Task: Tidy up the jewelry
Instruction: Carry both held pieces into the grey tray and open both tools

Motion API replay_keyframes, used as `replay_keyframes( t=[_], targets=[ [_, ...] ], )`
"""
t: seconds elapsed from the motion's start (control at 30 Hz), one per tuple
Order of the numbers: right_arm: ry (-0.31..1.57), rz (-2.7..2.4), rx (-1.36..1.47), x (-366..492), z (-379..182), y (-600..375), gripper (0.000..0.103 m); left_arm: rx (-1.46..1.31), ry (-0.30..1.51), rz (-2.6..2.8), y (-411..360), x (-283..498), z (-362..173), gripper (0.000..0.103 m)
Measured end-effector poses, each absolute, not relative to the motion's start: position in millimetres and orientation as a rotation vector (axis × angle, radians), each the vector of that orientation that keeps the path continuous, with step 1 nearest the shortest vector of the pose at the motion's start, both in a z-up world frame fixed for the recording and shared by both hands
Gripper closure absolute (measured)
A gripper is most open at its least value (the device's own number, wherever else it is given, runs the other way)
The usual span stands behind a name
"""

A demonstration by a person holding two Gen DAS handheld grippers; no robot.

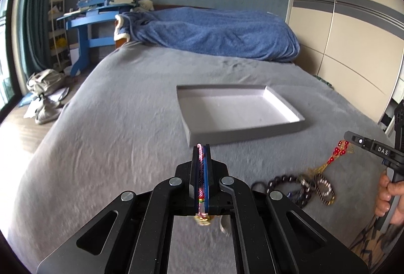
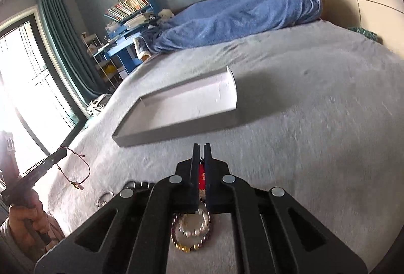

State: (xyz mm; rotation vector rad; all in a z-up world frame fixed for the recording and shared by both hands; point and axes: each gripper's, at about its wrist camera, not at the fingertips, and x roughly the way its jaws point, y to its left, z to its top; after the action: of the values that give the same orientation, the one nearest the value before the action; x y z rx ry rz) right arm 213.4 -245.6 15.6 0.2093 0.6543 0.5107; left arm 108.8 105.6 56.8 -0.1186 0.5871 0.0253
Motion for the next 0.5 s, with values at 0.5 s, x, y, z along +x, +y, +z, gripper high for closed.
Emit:
replay_keyframes(
  t=[0.5],
  targets=[
    [0.582, 0.561, 0.183, 295.6, 81.0, -203.1, 0.100, -0.026, 0.517, -0.044, 79.6, 204.7, 108.9, 0.100]
  ],
)
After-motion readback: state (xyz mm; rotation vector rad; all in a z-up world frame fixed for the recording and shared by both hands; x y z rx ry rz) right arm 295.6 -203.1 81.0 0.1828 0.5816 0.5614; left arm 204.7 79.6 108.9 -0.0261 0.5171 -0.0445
